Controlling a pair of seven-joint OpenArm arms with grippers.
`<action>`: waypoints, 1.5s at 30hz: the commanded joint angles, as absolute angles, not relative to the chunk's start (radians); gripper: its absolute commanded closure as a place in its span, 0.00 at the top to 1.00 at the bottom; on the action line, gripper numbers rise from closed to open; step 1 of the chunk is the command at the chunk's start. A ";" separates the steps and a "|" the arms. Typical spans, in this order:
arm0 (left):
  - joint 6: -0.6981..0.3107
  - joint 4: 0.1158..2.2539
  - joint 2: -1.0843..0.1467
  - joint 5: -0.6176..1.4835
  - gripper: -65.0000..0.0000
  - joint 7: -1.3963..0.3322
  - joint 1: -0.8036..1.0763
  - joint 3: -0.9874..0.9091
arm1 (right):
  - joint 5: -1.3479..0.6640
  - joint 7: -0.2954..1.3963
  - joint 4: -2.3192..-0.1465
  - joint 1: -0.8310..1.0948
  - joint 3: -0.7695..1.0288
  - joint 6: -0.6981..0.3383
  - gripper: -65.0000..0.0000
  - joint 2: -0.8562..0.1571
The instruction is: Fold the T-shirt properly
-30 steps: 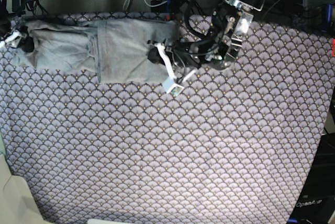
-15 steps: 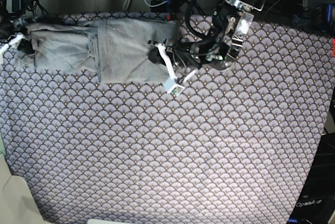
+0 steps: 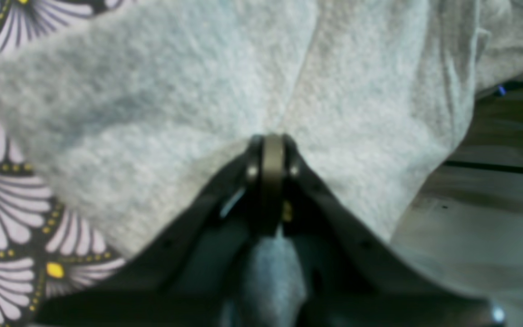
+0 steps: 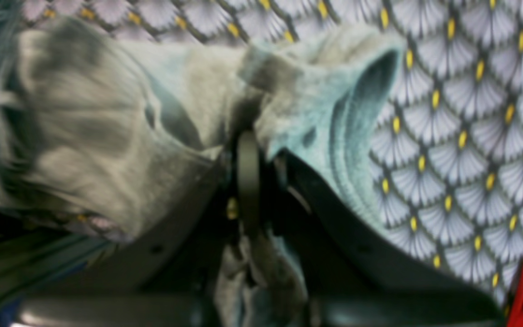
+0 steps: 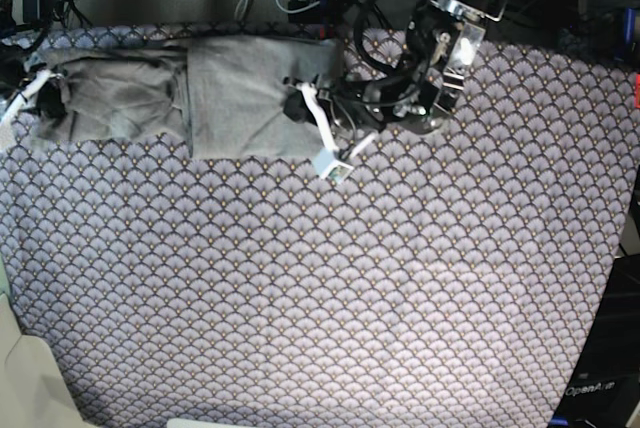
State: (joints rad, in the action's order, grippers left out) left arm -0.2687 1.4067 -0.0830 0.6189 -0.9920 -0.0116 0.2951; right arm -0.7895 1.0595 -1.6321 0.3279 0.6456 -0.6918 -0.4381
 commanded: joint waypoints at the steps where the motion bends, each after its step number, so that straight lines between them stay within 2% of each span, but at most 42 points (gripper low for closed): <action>1: -0.262 1.417 -0.085 0.604 0.00 -1.003 -0.019 0.292 | -0.806 1.067 -1.678 0.328 0.654 -0.698 0.00 -0.450; 10: -0.262 1.428 -0.082 0.604 0.00 -1.003 -0.025 0.292 | -0.803 1.213 -1.903 0.331 0.619 -0.698 0.00 -0.297; 16: -0.260 1.509 -0.084 0.604 0.00 -1.009 -0.025 0.291 | -0.803 1.244 -1.923 0.321 0.539 -0.698 0.00 -0.242; 26: -0.260 1.592 -0.088 0.605 0.00 -1.010 -0.019 0.289 | -0.806 1.227 -1.923 0.252 0.386 -0.698 0.00 -0.205; 31: -0.259 1.624 -0.136 0.605 0.00 -1.010 -0.013 0.285 | -0.812 1.227 -1.923 0.220 0.303 -0.698 0.00 -0.196; 38: -0.265 1.626 -0.186 0.648 0.00 -1.010 0.058 0.107 | -0.809 1.227 -1.923 0.186 0.223 -0.698 0.00 -0.140; 45: -0.265 1.624 -0.225 0.648 0.00 -1.007 0.090 0.079 | -0.806 1.222 -1.920 0.156 0.107 -0.698 0.00 -0.091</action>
State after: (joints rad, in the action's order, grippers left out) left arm -0.2584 1.6089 -0.2188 0.6373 -1.0199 0.1009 0.0818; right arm -0.7811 1.2457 -1.9049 0.1699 0.1070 -0.6933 -0.0933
